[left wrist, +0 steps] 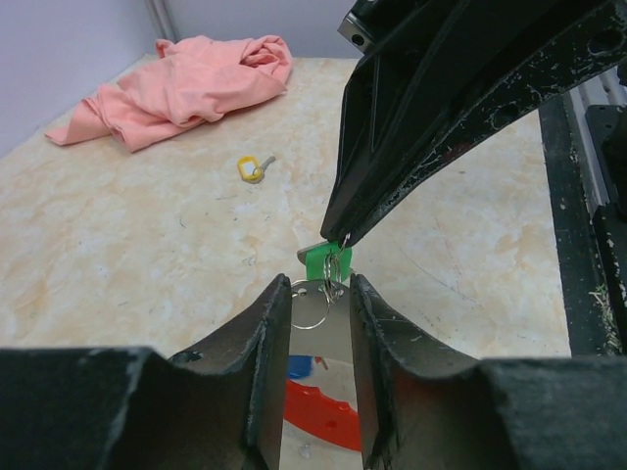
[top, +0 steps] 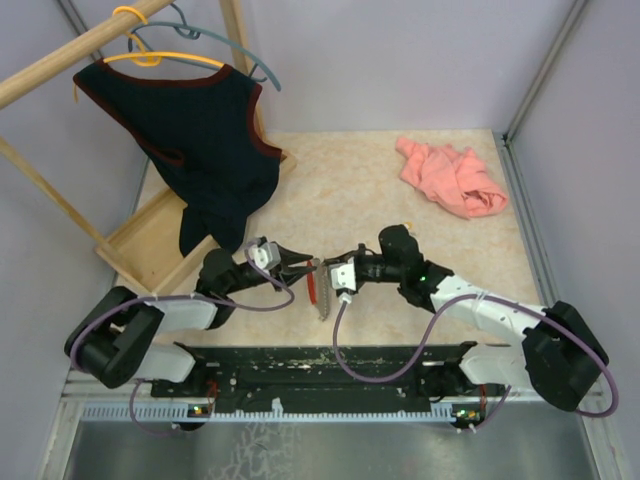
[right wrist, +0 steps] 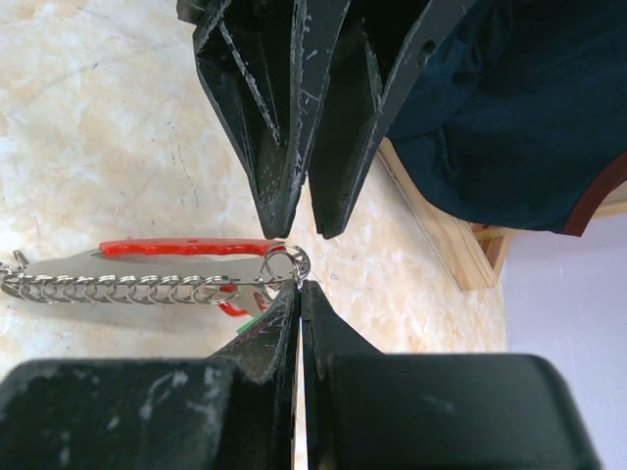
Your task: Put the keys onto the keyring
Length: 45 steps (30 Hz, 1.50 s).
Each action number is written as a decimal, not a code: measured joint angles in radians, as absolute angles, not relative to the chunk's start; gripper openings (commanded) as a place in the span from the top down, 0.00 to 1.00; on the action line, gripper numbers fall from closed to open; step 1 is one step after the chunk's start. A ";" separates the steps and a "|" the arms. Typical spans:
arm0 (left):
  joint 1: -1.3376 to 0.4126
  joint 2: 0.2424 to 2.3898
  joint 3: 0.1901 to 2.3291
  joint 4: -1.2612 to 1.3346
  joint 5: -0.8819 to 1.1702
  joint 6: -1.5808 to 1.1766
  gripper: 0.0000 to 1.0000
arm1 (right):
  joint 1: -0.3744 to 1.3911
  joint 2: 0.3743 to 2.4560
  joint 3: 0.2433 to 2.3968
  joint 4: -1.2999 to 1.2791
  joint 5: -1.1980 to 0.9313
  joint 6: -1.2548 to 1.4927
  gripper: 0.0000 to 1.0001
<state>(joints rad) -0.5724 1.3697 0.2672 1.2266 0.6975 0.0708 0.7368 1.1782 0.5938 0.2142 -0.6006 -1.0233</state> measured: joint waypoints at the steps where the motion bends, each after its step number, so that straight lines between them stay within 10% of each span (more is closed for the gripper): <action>1: -0.572 1.365 0.278 1.202 0.703 0.084 0.63 | 0.737 1.178 0.598 0.208 -0.602 -1.027 1.00; 21: -0.573 1.365 0.412 0.912 0.838 0.236 0.78 | 0.737 1.177 0.623 0.176 -0.630 -1.037 1.00; 26: -0.572 1.372 0.421 0.878 0.855 0.253 1.00 | 0.737 1.177 0.623 0.176 -0.630 -1.037 1.00; 45: -0.595 1.361 0.326 1.114 0.696 -0.008 1.00 | 0.738 1.069 0.458 0.348 -0.570 -0.962 1.00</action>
